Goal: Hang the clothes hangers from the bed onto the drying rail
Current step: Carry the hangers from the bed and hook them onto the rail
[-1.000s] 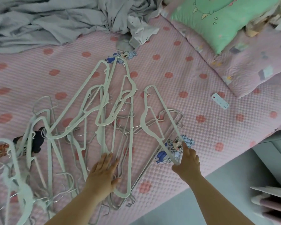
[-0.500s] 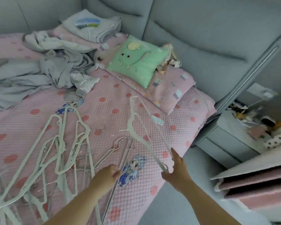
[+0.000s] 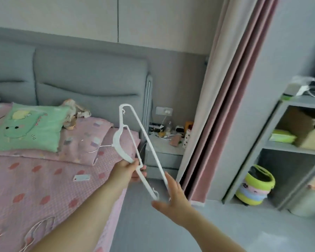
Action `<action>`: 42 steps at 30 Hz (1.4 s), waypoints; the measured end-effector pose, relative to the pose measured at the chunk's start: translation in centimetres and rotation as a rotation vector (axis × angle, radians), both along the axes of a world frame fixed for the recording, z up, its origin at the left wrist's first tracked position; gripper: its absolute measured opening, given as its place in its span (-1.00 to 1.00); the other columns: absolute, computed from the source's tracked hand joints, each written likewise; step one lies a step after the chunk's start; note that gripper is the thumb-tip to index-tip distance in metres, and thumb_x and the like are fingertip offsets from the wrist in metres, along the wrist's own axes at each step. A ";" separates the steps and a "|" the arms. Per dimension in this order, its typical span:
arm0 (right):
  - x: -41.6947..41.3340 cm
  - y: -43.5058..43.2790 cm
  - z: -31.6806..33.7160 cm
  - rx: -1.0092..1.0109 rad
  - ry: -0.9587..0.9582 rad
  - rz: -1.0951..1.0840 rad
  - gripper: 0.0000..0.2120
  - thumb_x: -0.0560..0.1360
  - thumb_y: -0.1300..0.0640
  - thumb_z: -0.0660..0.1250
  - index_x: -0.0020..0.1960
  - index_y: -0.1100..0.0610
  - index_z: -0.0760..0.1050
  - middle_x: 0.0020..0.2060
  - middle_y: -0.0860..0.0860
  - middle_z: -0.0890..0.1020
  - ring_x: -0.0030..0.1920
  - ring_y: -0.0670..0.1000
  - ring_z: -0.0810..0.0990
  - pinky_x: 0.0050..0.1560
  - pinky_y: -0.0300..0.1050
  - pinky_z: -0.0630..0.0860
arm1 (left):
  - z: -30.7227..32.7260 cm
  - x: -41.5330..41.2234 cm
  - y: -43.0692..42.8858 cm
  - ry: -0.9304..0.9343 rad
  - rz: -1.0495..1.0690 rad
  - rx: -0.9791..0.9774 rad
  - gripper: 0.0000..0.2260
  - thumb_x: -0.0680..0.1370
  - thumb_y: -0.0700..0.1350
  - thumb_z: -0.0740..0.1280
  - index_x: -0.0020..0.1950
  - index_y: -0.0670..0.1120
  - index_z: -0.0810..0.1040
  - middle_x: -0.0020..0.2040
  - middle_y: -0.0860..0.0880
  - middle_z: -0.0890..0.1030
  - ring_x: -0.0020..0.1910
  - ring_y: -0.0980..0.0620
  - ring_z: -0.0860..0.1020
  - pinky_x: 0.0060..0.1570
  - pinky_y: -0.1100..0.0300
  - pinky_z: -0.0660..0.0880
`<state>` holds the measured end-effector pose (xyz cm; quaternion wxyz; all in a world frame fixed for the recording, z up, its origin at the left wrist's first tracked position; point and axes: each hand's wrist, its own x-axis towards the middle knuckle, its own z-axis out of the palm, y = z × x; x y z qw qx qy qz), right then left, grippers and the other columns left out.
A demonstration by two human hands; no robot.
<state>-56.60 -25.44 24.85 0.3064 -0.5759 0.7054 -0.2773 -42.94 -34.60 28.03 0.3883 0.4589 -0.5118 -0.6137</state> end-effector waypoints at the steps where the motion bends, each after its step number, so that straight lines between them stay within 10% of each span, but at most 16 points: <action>1: -1.8 1.5 0.9 -0.030 -0.011 -0.038 -0.18 0.45 -0.02 0.34 0.49 -0.06 -0.14 0.27 -0.12 0.19 0.41 -0.05 0.19 0.34 -0.24 0.21 | 1.0 -2.0 0.7 0.005 -0.028 -0.016 -0.88 0.60 -0.27 0.13 -0.01 -0.20 0.46 -0.28 -0.09 0.57 -0.57 0.16 0.58 -0.52 0.37 0.52; 9: -19.2 16.2 8.4 -0.253 0.222 -0.482 -0.35 0.52 0.00 0.25 0.48 0.02 -0.02 0.42 0.00 0.21 0.41 -0.02 0.22 0.42 -0.11 0.21 | 7.3 -18.3 11.5 -0.185 -0.347 -0.275 -0.82 0.58 -0.21 0.19 -0.21 -0.11 0.48 -0.25 -0.08 0.56 -0.34 0.01 0.56 -0.21 0.18 0.50; 21: -33.0 36.6 14.9 -0.223 0.700 -0.908 -0.50 0.59 0.09 0.06 0.48 -0.03 -0.03 0.48 -0.08 0.12 0.47 -0.02 0.06 0.46 -0.12 -0.07 | 11.7 -35.6 28.0 -0.472 -0.784 -0.909 -0.87 0.55 -0.07 0.24 -0.17 -0.02 0.53 -0.40 0.05 0.45 -0.37 0.09 0.40 -0.29 0.19 0.29; 26: -36.5 42.4 15.6 -0.144 0.682 -0.996 -0.72 0.59 0.09 0.08 0.27 0.00 0.40 0.16 -0.07 0.52 0.27 -0.01 0.40 0.10 -0.23 0.24 | 13.9 -41.3 32.6 -0.484 -0.880 -1.068 -0.80 0.54 -0.01 0.23 -0.28 0.14 0.41 -0.27 0.10 0.54 -0.28 0.11 0.47 -0.27 0.22 0.35; 35: -46.7 48.5 17.0 -0.131 0.717 -1.167 -0.80 0.59 0.08 0.10 0.13 0.01 0.46 0.01 -0.12 0.56 0.13 -0.11 0.46 -0.31 -0.47 0.24 | 15.3 -54.2 35.2 -0.436 -1.136 -1.226 -0.86 0.56 0.06 0.19 -0.10 0.08 0.50 -0.29 0.13 0.47 -0.34 0.20 0.42 -0.36 0.35 0.29; 42: -58.8 46.7 20.4 -0.183 0.749 -1.200 -0.85 0.55 0.08 0.16 0.00 -0.14 0.45 -0.05 -0.15 0.54 0.12 -0.09 0.46 0.03 -0.23 0.38 | 18.3 -67.1 32.4 -0.343 -1.118 -1.176 -0.79 0.57 0.03 0.18 -0.23 0.02 0.46 -0.39 0.09 0.51 -0.55 0.21 0.43 -0.33 0.29 0.42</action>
